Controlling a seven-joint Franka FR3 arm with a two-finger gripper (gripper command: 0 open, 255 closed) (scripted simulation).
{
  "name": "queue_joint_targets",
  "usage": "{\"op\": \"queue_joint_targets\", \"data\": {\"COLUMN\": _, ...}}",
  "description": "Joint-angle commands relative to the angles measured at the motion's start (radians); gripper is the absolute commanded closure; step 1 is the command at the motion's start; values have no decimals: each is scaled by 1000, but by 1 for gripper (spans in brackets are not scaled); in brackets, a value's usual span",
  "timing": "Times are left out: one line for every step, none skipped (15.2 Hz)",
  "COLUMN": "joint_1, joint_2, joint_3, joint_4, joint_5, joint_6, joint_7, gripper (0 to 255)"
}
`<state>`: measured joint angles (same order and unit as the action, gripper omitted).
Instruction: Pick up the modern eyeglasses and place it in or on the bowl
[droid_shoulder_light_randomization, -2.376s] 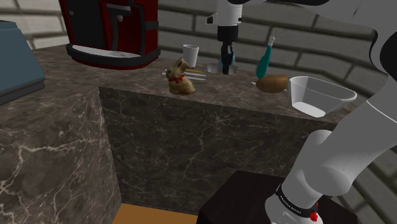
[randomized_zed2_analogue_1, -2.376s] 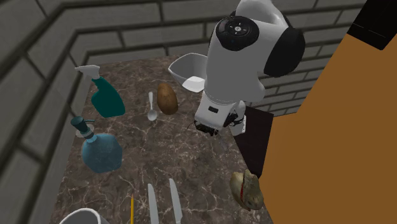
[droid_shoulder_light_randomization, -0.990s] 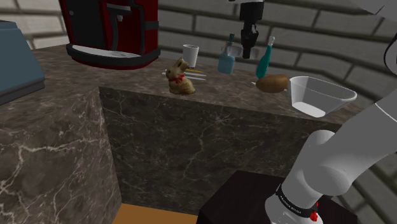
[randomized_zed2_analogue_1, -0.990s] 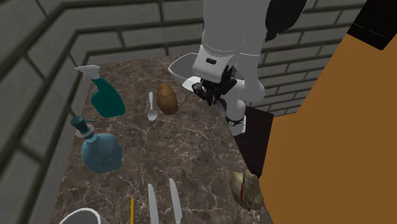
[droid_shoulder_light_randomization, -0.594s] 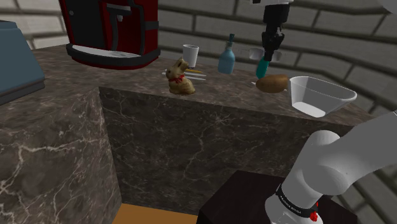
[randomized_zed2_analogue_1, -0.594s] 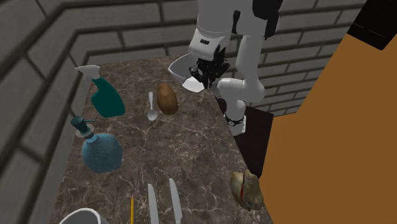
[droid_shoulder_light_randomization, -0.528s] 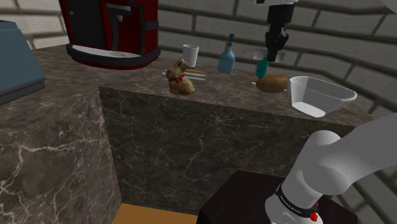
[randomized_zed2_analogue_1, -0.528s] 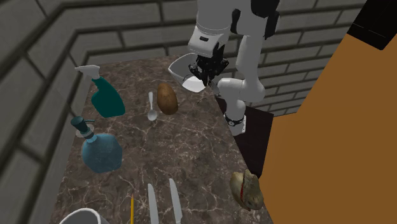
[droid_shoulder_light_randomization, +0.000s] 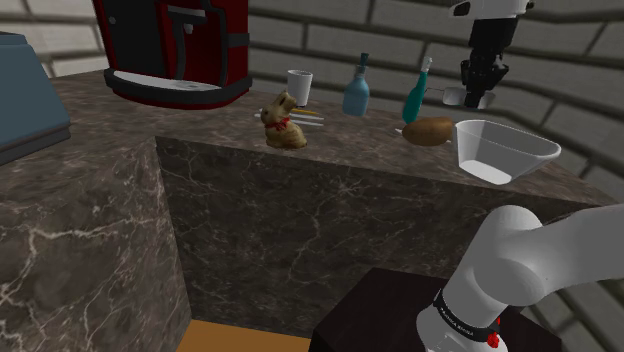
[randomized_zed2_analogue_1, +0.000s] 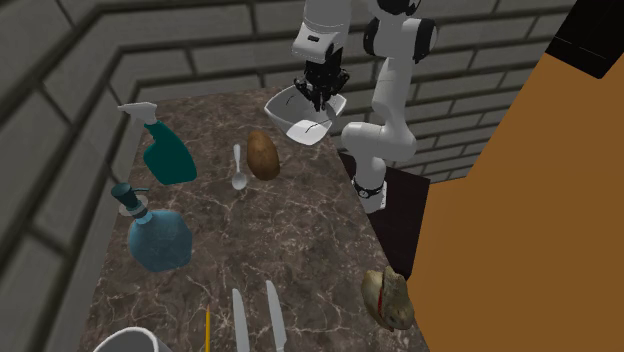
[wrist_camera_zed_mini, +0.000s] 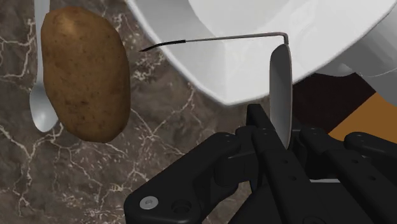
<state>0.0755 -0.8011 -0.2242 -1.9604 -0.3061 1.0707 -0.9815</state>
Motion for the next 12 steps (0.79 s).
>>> {"op": "queue_joint_targets", "data": {"joint_1": -9, "joint_2": -54, "joint_3": -15, "joint_4": -23, "joint_5": -29, "joint_6": -25, "joint_7": -30, "gripper": 255}}
{"op": "queue_joint_targets", "data": {"joint_1": -14, "joint_2": -79, "joint_3": -24, "joint_4": -32, "joint_5": -45, "joint_6": -37, "joint_7": -48, "gripper": 255}}
{"op": "queue_joint_targets", "data": {"joint_1": -18, "joint_2": -103, "joint_3": -33, "joint_4": -39, "joint_5": -61, "joint_6": -49, "joint_7": -65, "gripper": 255}}
{"op": "queue_joint_targets", "data": {"joint_1": -22, "joint_2": -126, "joint_3": -43, "joint_4": -45, "joint_5": -79, "joint_6": -62, "joint_7": -83, "gripper": 255}}
{"op": "queue_joint_targets", "data": {"joint_1": -25, "joint_2": -148, "joint_3": -53, "joint_4": -49, "joint_5": -96, "joint_6": -74, "joint_7": -102, "gripper": 255}}
{"op": "queue_joint_targets", "data": {"joint_1": -28, "joint_2": -171, "joint_3": -63, "joint_4": -53, "joint_5": -115, "joint_6": -87, "joint_7": -120, "gripper": 255}}
{"op": "queue_joint_targets", "data": {"joint_1": -31, "joint_2": -192, "joint_3": -73, "joint_4": -56, "joint_5": -134, "joint_6": -100, "joint_7": -140, "gripper": 255}}
{"op": "queue_joint_targets", "data": {"joint_1": -35, "joint_2": -213, "joint_3": -83, "joint_4": -57, "joint_5": -154, "joint_6": -114, "joint_7": -160, "gripper": 255}}
{"op": "queue_joint_targets", "data": {"joint_1": -38, "joint_2": -233, "joint_3": -93, "joint_4": -58, "joint_5": -174, "joint_6": -127, "joint_7": -180, "gripper": 255}}
{"op": "queue_joint_targets", "data": {"joint_1": -41, "joint_2": -254, "joint_3": -105, "joint_4": -57, "joint_5": -198, "joint_6": -142, "joint_7": -204, "gripper": 255}}
{"op": "queue_joint_targets", "data": {"joint_1": -42, "joint_2": -266, "joint_3": -107, "joint_4": -77, "joint_5": -199, "joint_6": -133, "joint_7": -200, "gripper": 255}}
{"op": "queue_joint_targets", "data": {"joint_1": -43, "joint_2": -277, "joint_3": -109, "joint_4": -96, "joint_5": -201, "joint_6": -125, "joint_7": -196, "gripper": 255}}
